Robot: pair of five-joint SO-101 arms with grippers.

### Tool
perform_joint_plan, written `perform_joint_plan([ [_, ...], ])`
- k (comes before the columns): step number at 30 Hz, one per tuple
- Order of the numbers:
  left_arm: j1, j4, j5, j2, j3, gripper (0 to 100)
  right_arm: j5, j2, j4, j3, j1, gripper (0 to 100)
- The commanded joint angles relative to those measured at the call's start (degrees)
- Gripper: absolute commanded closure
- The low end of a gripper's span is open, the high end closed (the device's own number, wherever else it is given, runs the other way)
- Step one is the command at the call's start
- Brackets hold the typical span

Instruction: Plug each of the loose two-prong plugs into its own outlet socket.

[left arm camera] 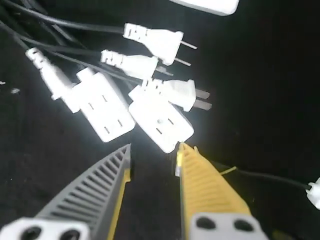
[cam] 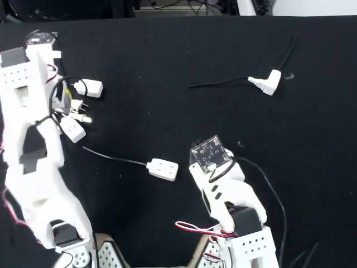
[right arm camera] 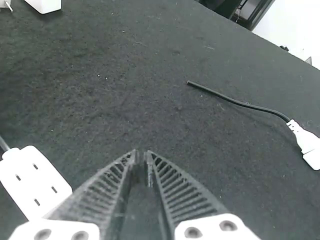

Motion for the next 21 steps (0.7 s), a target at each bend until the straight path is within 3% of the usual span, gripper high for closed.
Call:
perform_joint_plan([
  [1, -1.5, -13.5, 2.4, -8.5, 15.9, 84, 0.1, -4.8, 0.4, -0.5, 0.8, 98.6],
  [8, 2.4, -26.4, 18.7, -8.4, 29.5, 84, 0.1, -4.8, 0.4, -0.5, 0.8, 98.6],
  [13, 5.4, -28.7, 22.8, -8.9, 29.8, 84, 0.1, -4.8, 0.4, -0.5, 0.8, 98.6],
  [21, 6.5, -25.8, 23.3, -8.4, 27.7, 84, 0.1, -4.8, 0.4, -0.5, 0.8, 98.6],
])
